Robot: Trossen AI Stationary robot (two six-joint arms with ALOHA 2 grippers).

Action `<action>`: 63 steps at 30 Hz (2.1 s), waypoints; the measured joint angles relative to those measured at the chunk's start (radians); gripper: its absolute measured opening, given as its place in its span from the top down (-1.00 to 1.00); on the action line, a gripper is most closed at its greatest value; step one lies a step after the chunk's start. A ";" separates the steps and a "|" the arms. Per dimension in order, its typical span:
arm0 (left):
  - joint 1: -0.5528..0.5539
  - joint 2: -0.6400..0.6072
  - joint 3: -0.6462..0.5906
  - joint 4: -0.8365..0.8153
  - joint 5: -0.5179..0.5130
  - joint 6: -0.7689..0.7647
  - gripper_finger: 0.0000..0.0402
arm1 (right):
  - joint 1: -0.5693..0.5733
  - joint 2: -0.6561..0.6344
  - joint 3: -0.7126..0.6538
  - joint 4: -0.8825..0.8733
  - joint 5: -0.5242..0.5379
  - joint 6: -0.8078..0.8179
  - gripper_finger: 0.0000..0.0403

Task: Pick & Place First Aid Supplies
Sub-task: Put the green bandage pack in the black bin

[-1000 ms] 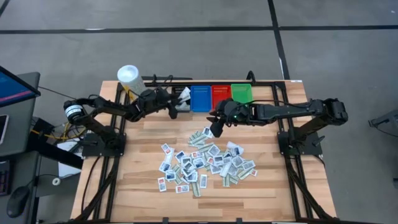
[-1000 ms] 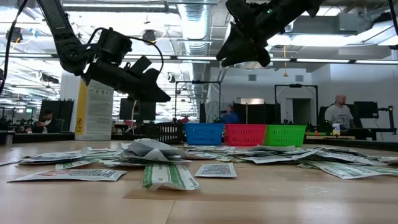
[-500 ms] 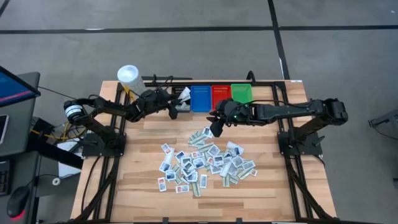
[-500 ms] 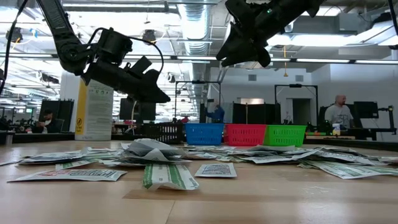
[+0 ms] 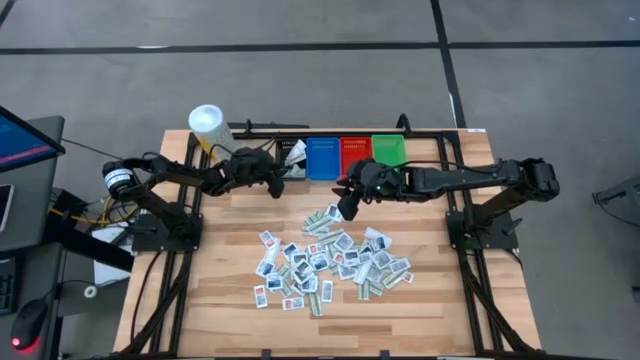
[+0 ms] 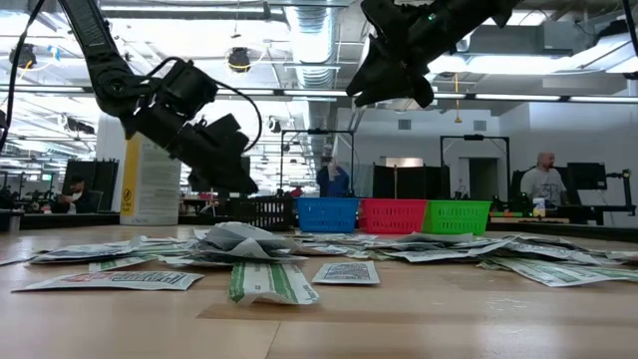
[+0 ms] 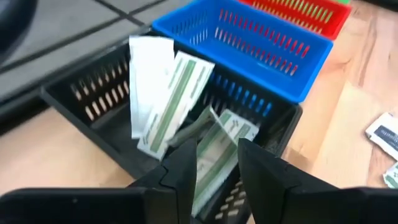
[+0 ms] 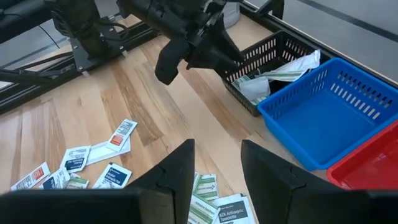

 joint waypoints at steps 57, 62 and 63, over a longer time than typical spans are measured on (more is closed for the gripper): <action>-0.513 -0.310 0.000 -0.194 -0.019 0.241 0.45 | 0.119 0.000 0.000 -0.004 0.001 -0.003 0.37; -0.552 -0.379 0.000 -0.307 -0.037 0.239 0.45 | 0.136 0.000 0.000 -0.004 0.025 -0.003 0.37; -0.557 -0.391 0.000 -0.332 -0.038 0.239 0.45 | 0.138 0.000 0.000 -0.004 0.032 -0.003 0.37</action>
